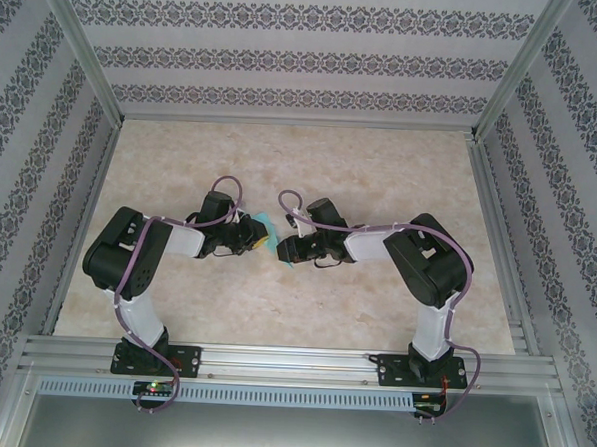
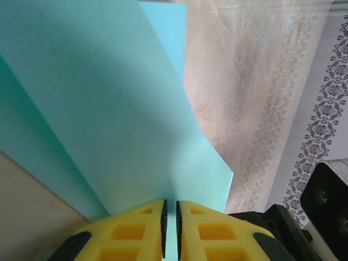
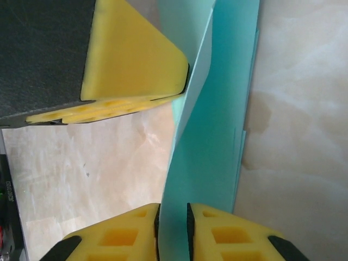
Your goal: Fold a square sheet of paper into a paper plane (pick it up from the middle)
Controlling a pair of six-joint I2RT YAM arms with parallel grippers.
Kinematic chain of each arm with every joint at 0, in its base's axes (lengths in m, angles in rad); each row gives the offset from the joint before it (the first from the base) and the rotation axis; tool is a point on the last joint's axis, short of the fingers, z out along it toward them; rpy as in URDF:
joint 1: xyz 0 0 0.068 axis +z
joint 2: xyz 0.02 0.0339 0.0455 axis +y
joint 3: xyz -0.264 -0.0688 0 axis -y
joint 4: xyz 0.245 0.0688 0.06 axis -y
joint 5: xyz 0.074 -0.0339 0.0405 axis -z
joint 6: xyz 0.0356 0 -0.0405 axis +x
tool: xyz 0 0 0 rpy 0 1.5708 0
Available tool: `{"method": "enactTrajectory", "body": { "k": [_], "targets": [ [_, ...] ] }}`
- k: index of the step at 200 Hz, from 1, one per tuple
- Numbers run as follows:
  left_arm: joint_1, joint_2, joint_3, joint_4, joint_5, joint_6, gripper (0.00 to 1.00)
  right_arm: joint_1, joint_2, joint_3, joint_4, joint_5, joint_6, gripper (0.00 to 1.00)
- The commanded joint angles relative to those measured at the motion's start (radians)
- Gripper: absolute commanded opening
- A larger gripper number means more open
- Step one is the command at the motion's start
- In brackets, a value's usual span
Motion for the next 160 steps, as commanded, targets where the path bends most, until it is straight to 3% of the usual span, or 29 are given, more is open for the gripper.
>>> {"method": "enactTrajectory", "body": {
  "k": [1,73,160],
  "targets": [
    [-0.011,0.019,0.028,0.019,0.008,0.033,0.17,-0.009,0.001,0.012,-0.048,0.019,-0.046,0.18],
    [-0.012,-0.007,0.025,0.027,0.033,0.049,0.17,-0.029,0.016,-0.016,0.054,-0.042,0.039,0.03],
    [-0.064,-0.038,-0.004,0.025,0.023,0.095,0.18,-0.064,0.056,-0.02,0.133,-0.143,0.179,0.0]
  ]
}}
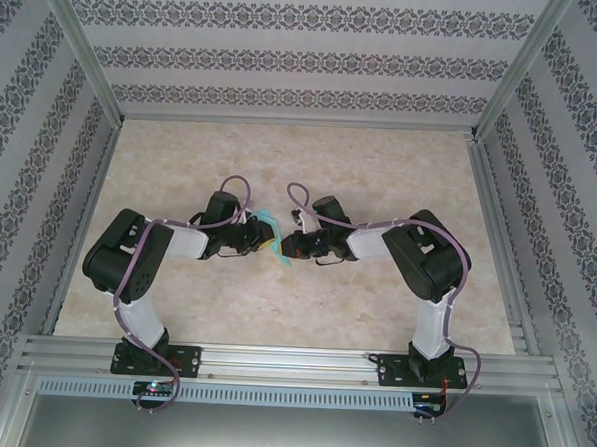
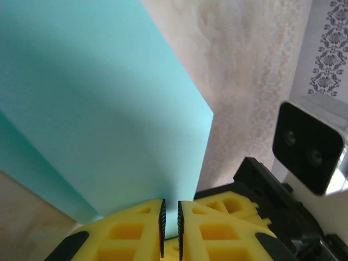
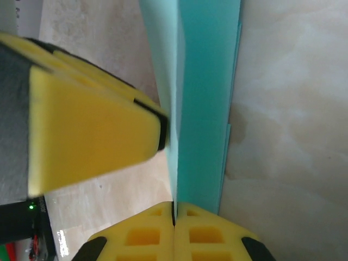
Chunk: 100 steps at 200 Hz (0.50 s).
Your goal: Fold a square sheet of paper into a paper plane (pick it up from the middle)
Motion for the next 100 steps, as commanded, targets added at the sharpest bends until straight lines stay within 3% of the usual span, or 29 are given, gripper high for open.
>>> {"method": "enactTrajectory", "body": {
  "k": [1,100],
  "targets": [
    [-0.012,-0.018,-0.011,0.023,0.0,0.044,0.18,-0.015,0.02,-0.014,0.047,-0.051,0.048,0.0],
    [-0.014,0.021,-0.003,-0.011,-0.044,0.039,0.16,-0.018,0.062,0.021,-0.035,-0.062,0.039,0.0]
  ]
}}
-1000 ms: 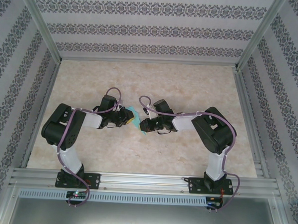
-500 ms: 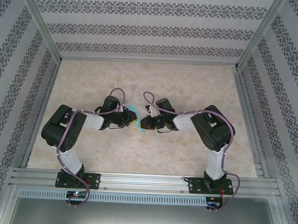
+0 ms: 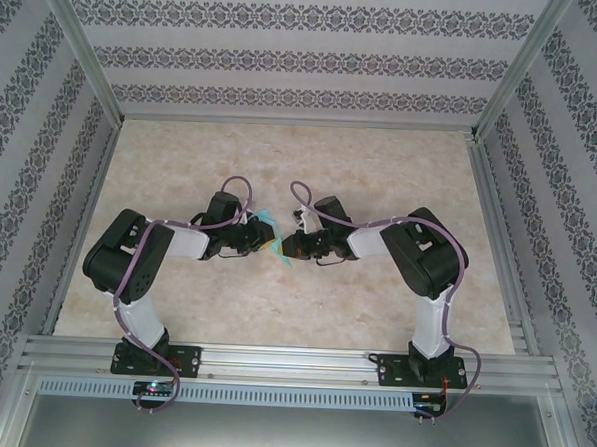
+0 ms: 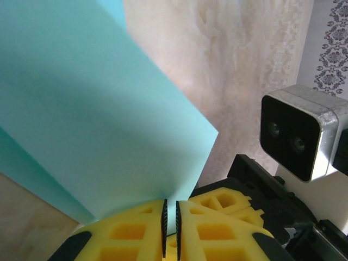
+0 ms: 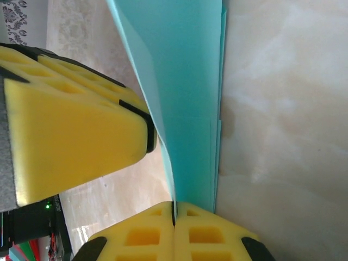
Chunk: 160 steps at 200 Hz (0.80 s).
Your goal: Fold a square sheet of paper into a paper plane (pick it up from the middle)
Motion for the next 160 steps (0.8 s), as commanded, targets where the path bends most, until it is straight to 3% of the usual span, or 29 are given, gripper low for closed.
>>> {"method": "enactTrajectory", "body": {
  "k": [1,98,160],
  "targets": [
    [-0.009,0.019,-0.002,-0.01,-0.02,0.022,0.16,-0.009,0.035,0.018,-0.047,-0.014,-0.009,0.0],
    [-0.009,0.036,-0.016,-0.035,-0.07,0.005,0.15,-0.005,0.05,0.041,-0.111,0.001,-0.039,0.03],
    [-0.009,0.035,-0.021,-0.052,-0.085,0.002,0.15,-0.004,0.05,0.057,-0.145,0.005,-0.051,0.1]
  ]
}}
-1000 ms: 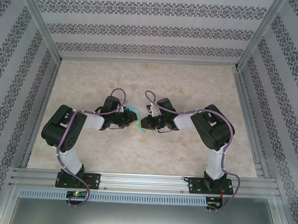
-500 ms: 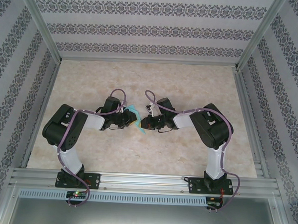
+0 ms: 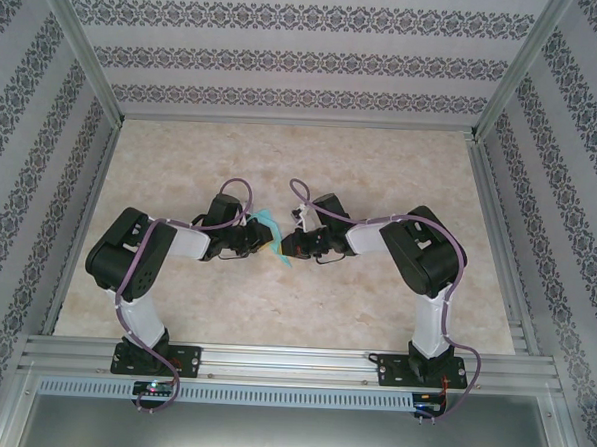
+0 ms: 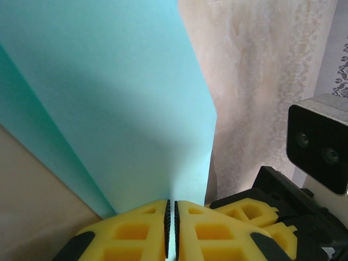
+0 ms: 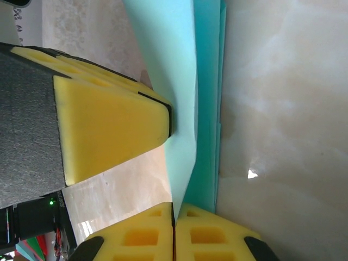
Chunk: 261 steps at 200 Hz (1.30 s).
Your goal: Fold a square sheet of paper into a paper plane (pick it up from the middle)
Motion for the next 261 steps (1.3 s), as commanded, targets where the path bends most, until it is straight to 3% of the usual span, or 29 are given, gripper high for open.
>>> {"method": "enactTrajectory", "body": {
  "k": [1,63,106,148,180,225,261],
  "targets": [
    [-0.008,0.015,-0.015,-0.045,-0.033,0.002,0.15,0.001,0.036,0.011,-0.056,0.024,-0.034,0.1],
    [-0.007,0.021,-0.013,-0.064,-0.038,0.005,0.15,0.001,-0.034,0.018,-0.103,0.003,-0.061,0.18],
    [-0.007,0.022,-0.015,-0.064,-0.04,0.006,0.15,-0.002,-0.057,0.004,-0.157,0.009,-0.087,0.17],
    [-0.006,0.026,-0.015,-0.068,-0.041,0.006,0.15,0.0,-0.024,0.004,-0.165,0.016,-0.085,0.09],
    [-0.007,0.028,-0.014,-0.071,-0.042,0.007,0.15,0.004,0.0,0.022,-0.193,0.024,-0.089,0.1],
    [-0.007,0.03,-0.016,-0.073,-0.043,0.008,0.15,-0.004,-0.092,0.022,-0.228,0.028,-0.092,0.17],
    [-0.007,0.034,-0.016,-0.067,-0.038,0.005,0.15,-0.004,-0.09,0.032,-0.261,0.023,-0.115,0.16]
  ]
}}
